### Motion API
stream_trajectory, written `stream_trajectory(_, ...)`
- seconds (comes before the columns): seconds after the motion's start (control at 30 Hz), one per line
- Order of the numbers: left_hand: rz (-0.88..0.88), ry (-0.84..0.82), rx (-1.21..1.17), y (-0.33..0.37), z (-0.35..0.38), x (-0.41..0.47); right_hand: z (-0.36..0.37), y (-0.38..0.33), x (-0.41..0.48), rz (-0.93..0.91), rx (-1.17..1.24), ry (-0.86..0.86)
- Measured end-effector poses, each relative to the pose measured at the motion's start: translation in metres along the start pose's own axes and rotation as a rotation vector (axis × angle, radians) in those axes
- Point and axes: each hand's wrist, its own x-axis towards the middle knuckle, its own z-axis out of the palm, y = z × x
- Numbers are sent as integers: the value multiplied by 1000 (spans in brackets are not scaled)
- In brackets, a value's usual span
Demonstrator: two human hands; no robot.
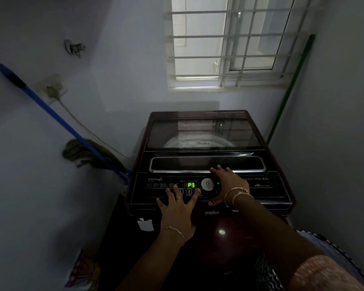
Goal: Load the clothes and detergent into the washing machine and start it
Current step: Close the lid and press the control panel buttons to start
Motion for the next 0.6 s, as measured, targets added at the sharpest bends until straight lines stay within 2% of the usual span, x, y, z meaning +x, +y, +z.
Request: stream_trajectory(0.6,-10,8,-18,2,4,2,-1,-2,0,7,21,-6)
